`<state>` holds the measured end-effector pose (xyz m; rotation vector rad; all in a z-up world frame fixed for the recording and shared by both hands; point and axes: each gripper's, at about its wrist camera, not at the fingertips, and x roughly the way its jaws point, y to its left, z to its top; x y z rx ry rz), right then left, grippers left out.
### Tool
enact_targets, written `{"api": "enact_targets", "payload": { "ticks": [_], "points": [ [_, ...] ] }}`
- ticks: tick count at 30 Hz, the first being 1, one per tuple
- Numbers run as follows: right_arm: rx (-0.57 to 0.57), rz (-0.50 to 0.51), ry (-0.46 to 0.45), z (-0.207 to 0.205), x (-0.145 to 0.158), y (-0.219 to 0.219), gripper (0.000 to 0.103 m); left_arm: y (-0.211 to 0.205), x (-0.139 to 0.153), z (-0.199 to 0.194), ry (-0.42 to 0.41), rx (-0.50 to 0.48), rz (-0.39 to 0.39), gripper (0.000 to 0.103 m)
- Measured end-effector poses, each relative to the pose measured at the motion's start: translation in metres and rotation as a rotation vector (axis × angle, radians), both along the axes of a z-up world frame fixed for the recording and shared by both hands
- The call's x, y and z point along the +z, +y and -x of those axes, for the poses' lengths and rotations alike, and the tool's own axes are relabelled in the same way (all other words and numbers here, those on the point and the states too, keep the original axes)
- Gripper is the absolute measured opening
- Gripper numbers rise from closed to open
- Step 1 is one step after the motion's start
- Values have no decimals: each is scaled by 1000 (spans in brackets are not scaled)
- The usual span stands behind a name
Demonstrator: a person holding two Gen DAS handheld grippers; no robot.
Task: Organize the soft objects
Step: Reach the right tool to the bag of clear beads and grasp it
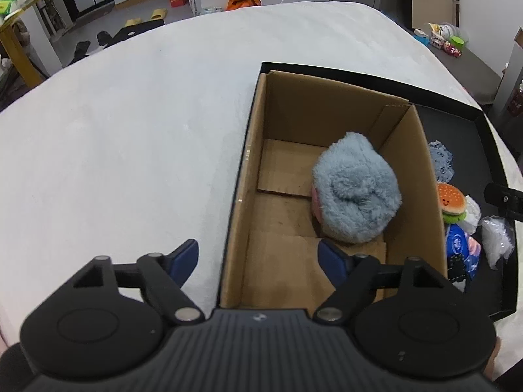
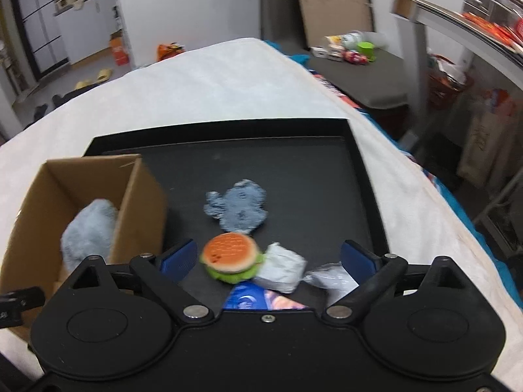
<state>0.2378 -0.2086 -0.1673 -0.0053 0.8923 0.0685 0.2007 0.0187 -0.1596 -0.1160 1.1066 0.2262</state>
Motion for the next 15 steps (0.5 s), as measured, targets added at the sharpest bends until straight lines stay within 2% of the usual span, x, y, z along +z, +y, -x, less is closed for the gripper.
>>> {"api": "enact_targets", "payload": {
  "ticks": [5,11,15],
  "points": [
    [-47,0,49,-7,-17,-19,95,-9,-1,-3,6,9,-43,90],
    [-93,-3,99,-11,-32,-35,95,-15,-4,-7,34,31,-77,93],
    [-103,-7,130,-14,-41,-41,88,-24,-5,-8,38,14,-96,93]
  ]
}}
